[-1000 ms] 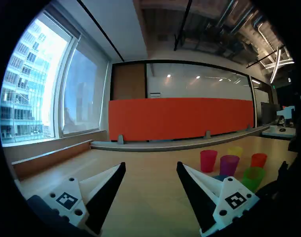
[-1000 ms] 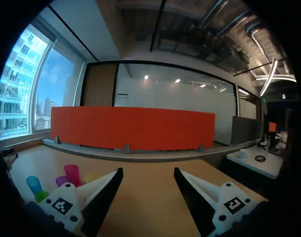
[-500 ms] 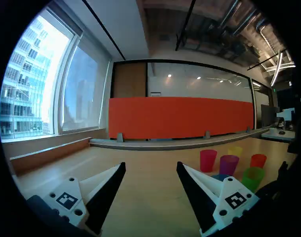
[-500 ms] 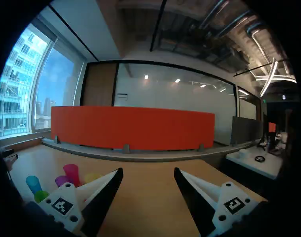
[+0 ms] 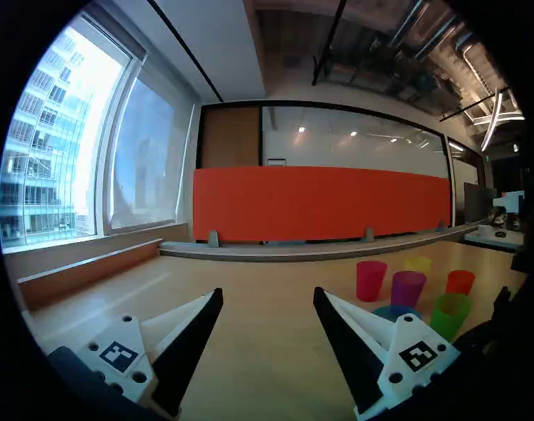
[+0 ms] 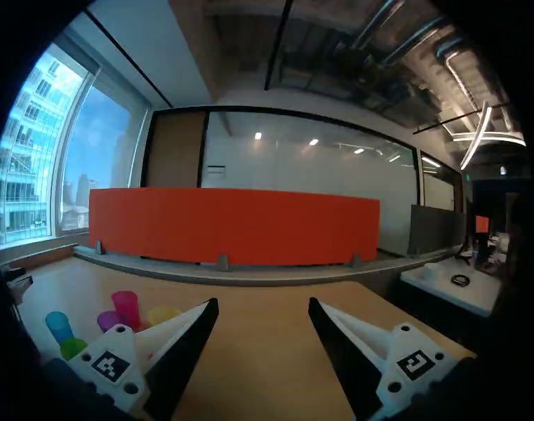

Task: Pour water

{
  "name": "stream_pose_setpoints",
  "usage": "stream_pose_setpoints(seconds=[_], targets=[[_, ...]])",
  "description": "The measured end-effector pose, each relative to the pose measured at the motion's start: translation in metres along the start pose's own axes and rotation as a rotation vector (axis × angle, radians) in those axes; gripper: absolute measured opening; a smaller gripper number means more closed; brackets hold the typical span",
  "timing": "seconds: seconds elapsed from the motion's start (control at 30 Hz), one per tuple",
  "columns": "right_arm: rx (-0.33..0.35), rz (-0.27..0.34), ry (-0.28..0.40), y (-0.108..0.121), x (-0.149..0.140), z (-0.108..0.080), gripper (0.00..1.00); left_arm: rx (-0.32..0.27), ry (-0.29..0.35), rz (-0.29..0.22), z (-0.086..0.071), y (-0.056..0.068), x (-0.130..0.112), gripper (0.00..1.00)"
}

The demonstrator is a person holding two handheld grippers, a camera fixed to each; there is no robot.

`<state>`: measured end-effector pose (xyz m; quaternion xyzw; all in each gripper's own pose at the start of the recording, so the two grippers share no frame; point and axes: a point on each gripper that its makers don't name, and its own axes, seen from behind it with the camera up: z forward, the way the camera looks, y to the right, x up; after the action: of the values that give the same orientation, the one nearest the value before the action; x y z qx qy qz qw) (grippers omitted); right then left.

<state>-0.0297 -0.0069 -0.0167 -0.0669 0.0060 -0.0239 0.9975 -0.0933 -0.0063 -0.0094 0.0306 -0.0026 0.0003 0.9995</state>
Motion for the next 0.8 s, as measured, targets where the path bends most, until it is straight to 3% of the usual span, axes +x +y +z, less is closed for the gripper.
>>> stream_pose_setpoints(seconds=[0.8], targets=[[0.008, 0.026, 0.037, 0.009, 0.001, -0.011, 0.99, -0.005, -0.011, 0.003, 0.001, 0.0, -0.002, 0.96]])
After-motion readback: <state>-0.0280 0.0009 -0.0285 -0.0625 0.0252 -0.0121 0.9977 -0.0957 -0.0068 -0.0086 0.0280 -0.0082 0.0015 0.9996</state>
